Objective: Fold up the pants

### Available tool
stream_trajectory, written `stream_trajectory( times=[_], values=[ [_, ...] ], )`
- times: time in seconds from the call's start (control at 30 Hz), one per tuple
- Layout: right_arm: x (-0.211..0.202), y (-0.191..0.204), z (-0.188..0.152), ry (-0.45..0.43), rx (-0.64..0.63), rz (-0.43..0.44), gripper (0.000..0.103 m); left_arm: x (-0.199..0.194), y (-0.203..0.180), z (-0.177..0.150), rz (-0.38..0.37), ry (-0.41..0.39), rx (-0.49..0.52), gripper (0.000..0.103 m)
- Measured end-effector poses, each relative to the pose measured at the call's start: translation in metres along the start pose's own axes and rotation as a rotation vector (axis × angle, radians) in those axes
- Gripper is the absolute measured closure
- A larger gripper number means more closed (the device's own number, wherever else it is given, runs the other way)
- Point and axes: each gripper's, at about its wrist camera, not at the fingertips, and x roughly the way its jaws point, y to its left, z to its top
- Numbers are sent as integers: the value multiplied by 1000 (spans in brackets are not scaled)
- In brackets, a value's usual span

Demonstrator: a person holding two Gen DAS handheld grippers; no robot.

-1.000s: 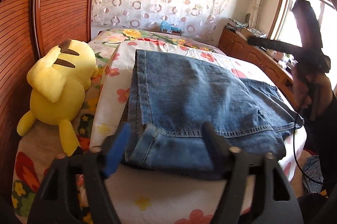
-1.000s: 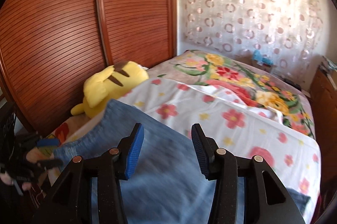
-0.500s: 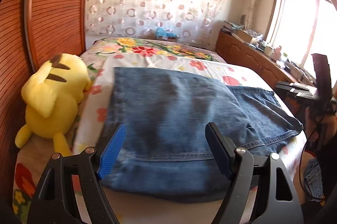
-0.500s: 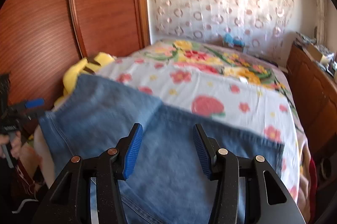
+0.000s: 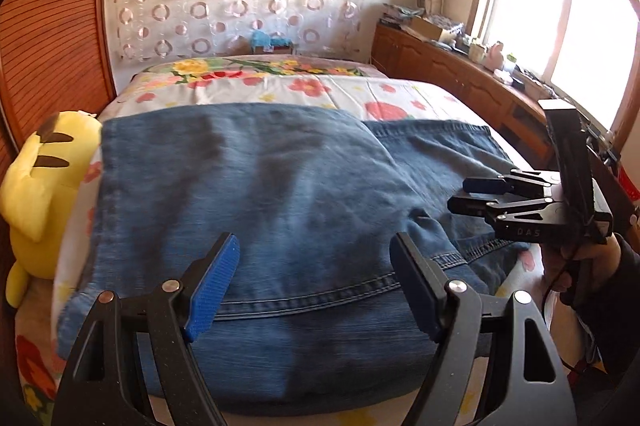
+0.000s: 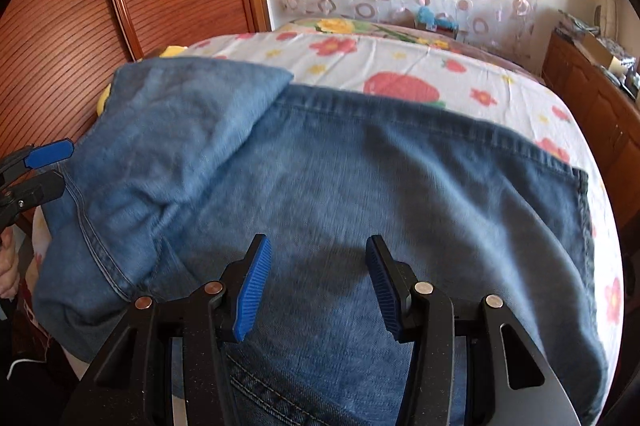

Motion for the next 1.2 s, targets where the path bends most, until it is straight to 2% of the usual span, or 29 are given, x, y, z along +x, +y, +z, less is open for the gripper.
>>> stream_trajectory(
  times=[0.37, 1.03, 1.2],
  values=[
    [-10, 14, -22, 10, -25, -80, 34, 21, -18, -5, -36, 57, -3, 25],
    [-41, -16, -42, 28, 49, -102, 32, 26, -36, -5, -40, 66, 19, 25],
    [-73, -40, -56, -21, 99, -93, 40, 27, -41, -5, -47, 62, 33, 25]
  ],
)
